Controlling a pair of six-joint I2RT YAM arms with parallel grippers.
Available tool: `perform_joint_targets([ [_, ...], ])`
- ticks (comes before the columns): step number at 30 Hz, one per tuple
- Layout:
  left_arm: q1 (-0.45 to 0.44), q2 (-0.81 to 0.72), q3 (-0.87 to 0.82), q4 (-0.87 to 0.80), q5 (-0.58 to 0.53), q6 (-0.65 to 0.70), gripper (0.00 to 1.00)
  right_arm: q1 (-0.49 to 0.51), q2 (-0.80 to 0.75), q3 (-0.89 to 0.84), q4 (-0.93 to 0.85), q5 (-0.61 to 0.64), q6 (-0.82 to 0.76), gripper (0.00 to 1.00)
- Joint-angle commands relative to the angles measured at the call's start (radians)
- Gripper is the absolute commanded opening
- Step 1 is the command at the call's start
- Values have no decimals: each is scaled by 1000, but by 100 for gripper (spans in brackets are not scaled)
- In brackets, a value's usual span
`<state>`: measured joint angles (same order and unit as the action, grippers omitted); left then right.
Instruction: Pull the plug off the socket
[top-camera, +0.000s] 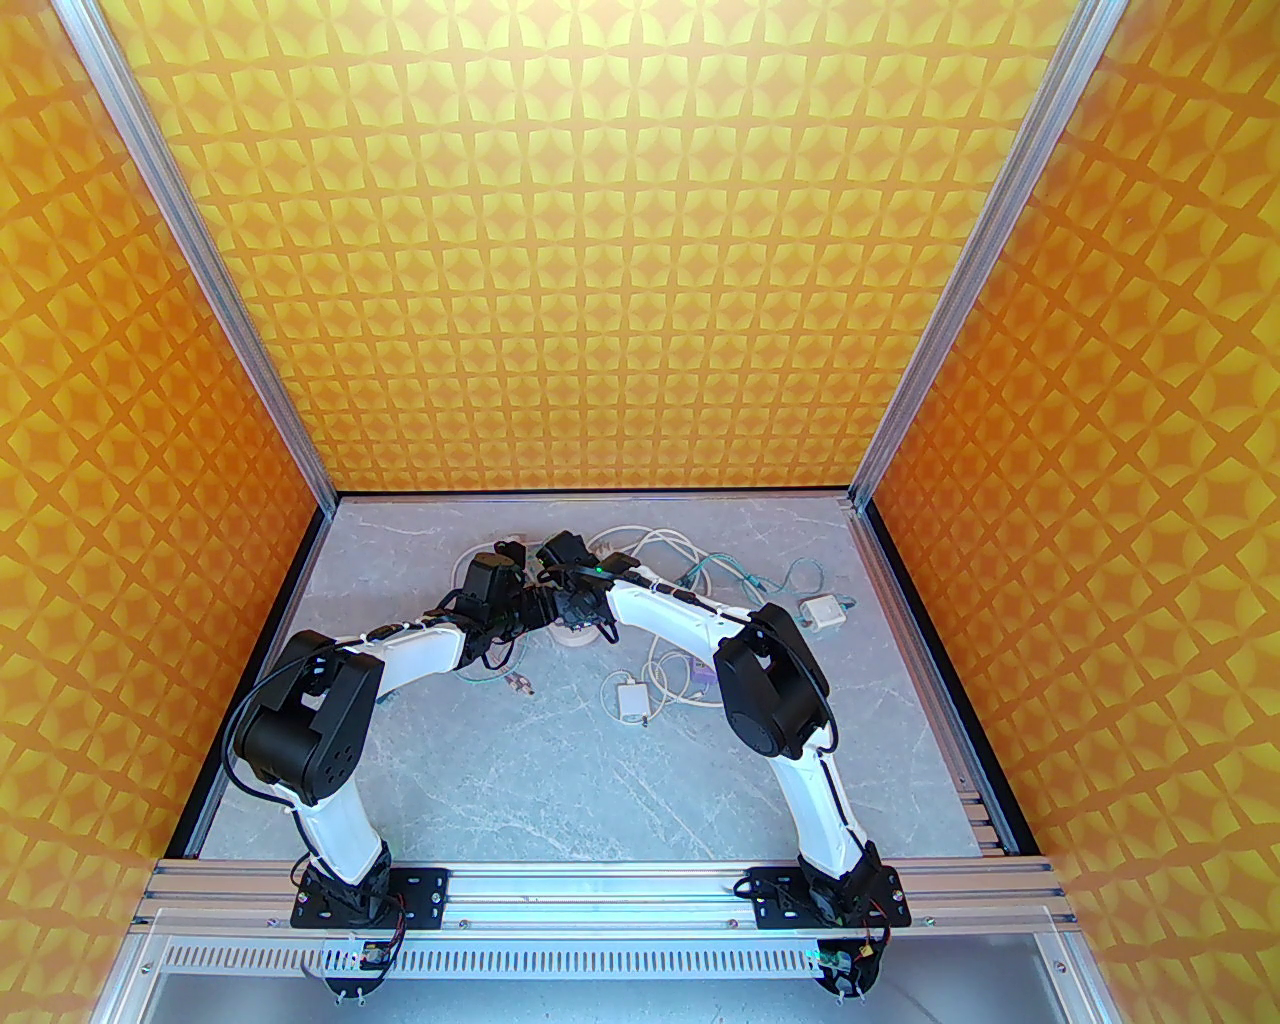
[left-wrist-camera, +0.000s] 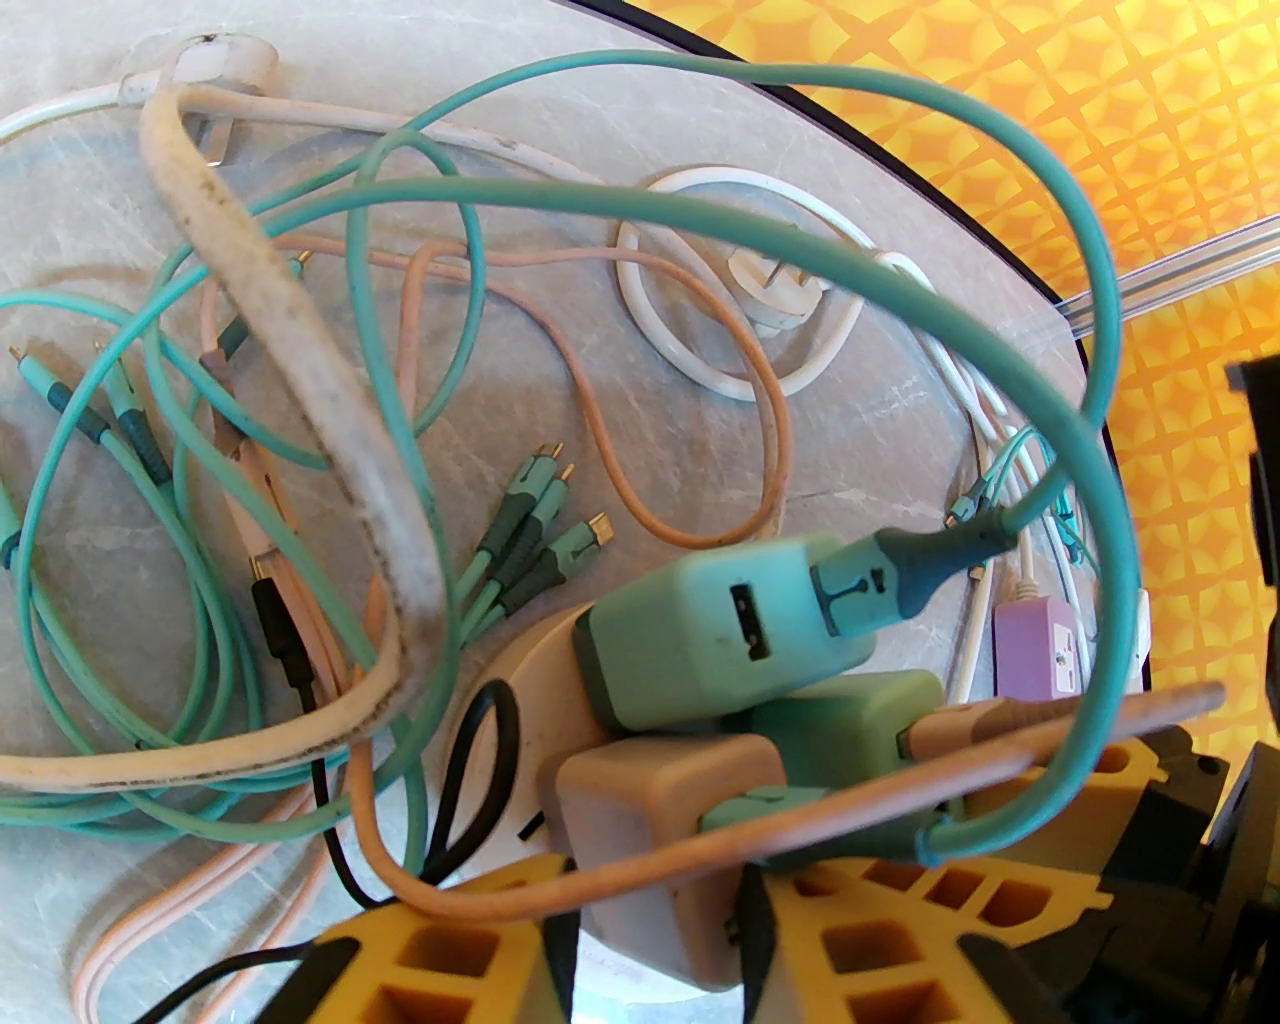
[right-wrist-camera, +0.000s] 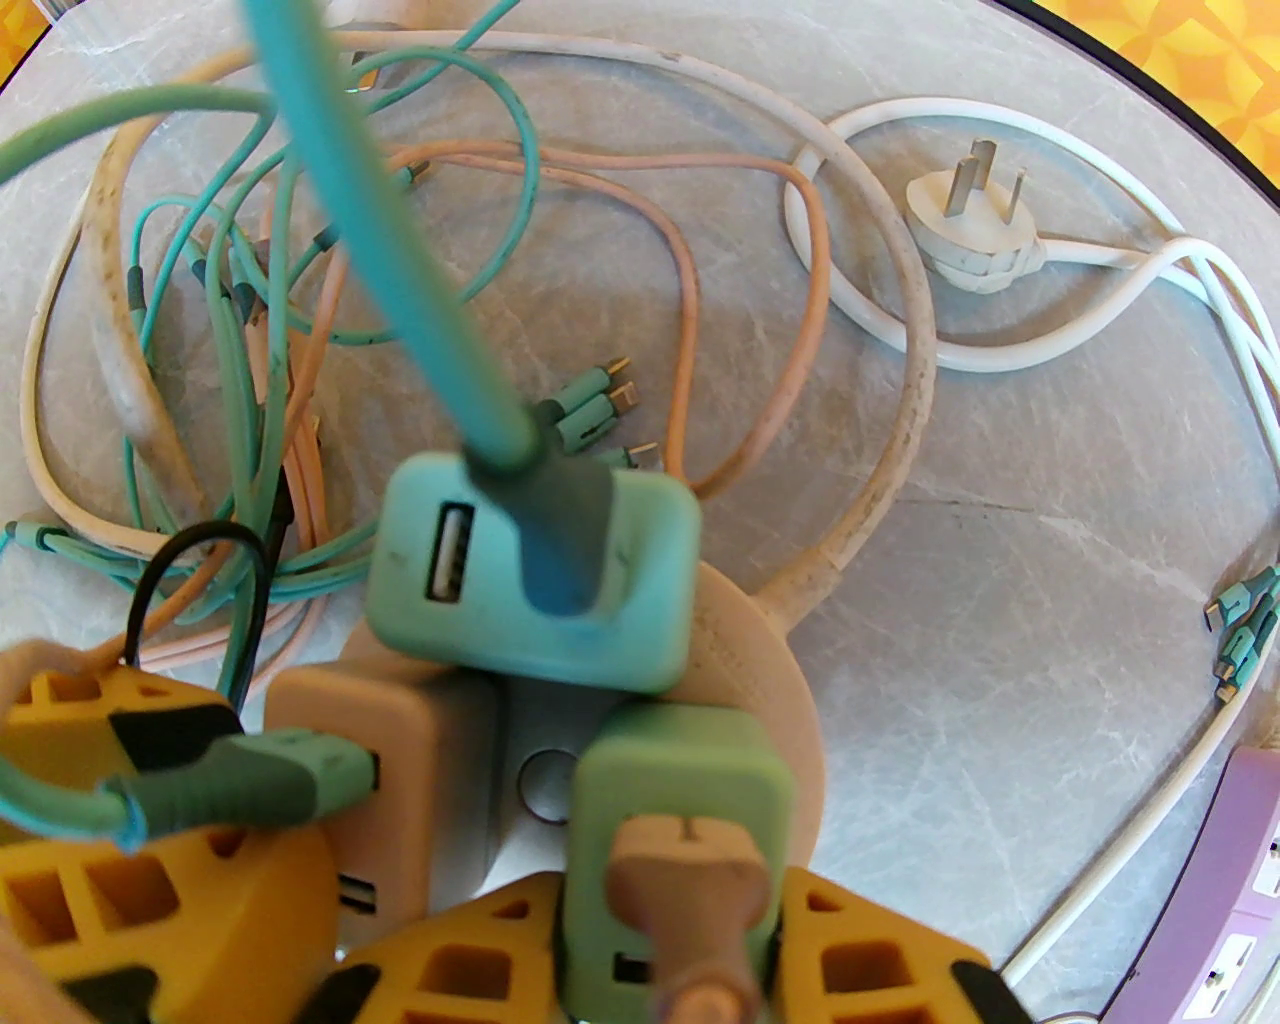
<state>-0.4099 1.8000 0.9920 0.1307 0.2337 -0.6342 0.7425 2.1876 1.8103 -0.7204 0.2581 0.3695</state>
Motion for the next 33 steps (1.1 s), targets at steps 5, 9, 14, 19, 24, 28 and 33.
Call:
perform_joint_targets([
  [5,-18,86,-32,-193,-68,38,33,-31,-116,-73,137,-218,48,3],
  [9,-18,88,-33,-193,-70,40,33,-36,-123,-84,144,-218,50,3],
  [14,-18,91,-29,-194,-70,39,33,60,-87,25,50,-37,-57,4],
  [19,-21,95,-24,-200,-69,40,33,72,-45,64,26,-34,-55,3],
  [24,-21,96,-24,-206,-78,51,33,15,-80,-11,88,-144,14,3],
  [28,-21,98,-27,-208,-78,51,33,-58,-142,-126,197,-267,86,3],
  [33,-24,98,-27,-207,-84,52,33,-27,-145,-85,151,-205,33,3],
])
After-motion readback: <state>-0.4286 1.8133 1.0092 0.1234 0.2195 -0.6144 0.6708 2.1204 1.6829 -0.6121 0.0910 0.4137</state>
